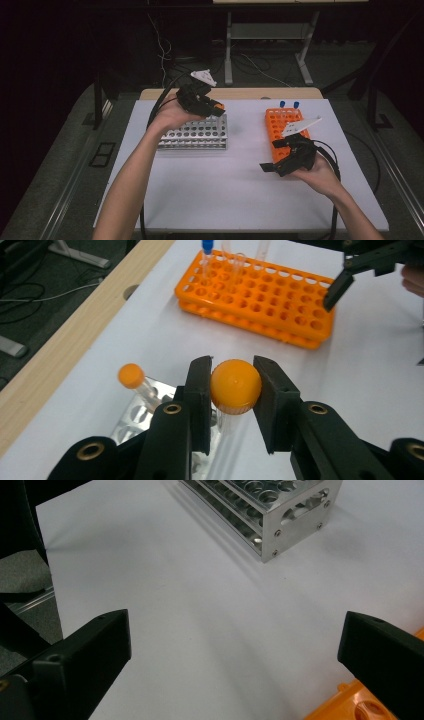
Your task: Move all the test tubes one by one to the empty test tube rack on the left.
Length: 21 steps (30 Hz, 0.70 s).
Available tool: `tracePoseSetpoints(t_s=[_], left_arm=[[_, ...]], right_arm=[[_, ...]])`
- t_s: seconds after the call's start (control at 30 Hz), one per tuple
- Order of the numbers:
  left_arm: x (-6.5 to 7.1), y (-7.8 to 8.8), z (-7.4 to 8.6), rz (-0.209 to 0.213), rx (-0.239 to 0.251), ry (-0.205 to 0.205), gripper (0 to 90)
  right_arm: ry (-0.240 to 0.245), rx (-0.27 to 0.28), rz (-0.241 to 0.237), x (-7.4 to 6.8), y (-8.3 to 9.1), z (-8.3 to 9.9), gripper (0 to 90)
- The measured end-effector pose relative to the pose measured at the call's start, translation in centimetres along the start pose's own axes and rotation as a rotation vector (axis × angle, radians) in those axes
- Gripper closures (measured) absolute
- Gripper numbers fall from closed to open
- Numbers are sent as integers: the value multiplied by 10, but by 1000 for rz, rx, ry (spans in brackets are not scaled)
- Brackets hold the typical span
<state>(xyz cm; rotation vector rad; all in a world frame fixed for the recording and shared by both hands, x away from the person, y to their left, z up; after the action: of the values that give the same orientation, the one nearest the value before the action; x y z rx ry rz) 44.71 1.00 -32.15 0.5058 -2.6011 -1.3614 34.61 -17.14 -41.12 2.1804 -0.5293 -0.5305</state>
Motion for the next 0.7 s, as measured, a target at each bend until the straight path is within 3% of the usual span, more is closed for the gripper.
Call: tracePoseSetpoints(t_s=[0.27, 0.7], left_arm=[[-24, 0, -2, -40, 0, 34, 686], [-66, -18, 8, -67, 12, 144, 686]], right_arm=[[-18, 1, -1, 5, 1, 11, 2], [-38, -3, -10, 11, -2, 21, 2]])
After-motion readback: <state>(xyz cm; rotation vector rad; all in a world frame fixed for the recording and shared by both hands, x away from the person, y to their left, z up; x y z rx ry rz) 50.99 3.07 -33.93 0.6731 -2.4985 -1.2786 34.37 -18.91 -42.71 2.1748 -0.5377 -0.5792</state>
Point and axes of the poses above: each handheld gripper's, and its own axes: y roughly backward along the jaws, z roughly out of its underside, x roughly to its right, the point moved 9 cm from there along -y, roughly forward along the jaws, and after that the axes turned 11 degrees about -x, right-handed, at the moved point
